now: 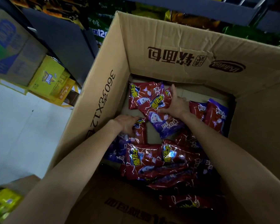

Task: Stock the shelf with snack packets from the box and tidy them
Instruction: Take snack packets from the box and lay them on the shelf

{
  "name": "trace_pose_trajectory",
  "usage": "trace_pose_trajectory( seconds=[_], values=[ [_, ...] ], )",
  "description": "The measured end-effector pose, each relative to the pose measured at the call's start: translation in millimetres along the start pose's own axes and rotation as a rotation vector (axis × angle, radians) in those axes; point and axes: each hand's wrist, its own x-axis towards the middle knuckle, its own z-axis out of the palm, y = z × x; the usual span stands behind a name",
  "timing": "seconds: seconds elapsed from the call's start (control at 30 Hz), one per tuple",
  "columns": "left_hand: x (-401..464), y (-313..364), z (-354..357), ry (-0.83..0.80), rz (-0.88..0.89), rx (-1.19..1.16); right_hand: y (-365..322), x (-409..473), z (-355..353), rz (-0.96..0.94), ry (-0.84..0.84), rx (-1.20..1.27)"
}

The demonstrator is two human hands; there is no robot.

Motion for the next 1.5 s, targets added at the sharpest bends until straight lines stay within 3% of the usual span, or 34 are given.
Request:
trace_pose_trajectory(
  seconds=[0.23, 0.4, 0.63, 0.77, 0.93, 1.07, 1.3, 1.5],
  values=[
    [-7.9, 5.3, -4.8, 0.059, 0.046, 0.094, -2.6, -19.4, 2.2, -0.064, 0.111, 0.2],
    [-23.5, 15.7, -24.5, 0.254, 0.069, 0.178, -10.4, -42.2, -18.3, -0.088, 0.253, 0.22],
    [-42.2, 27.2, -48.2, 0.32, 0.089, 0.157, -16.9, -87.6, -73.6, -0.159, 0.382, 0.129],
    [-61.7, 40.0, -61.4, 0.51, 0.16, 0.206, -10.2, -131.5, -113.5, -0.194, 0.531, 0.196],
    [-110.5, 69.7, -93.5, 0.81, 0.281, 0.106, 3.8, -191.4, -163.8, -0.212, 0.679, 0.331],
    [-154.9, 107.1, -115.6, 1.076, 0.363, 0.188, 20.5, -242.4, -202.4, -0.236, 0.79, 0.411],
    [-221.3, 212.9, -150.5, 1.34, 0.372, 0.302, 92.4, -344.9, -273.9, -0.345, 0.856, 0.827],
    [-231.6, 337.2, -138.4, 1.483, 0.391, 0.279, 212.0, -408.3, -311.0, -0.367, 0.802, 0.707]
  ],
)
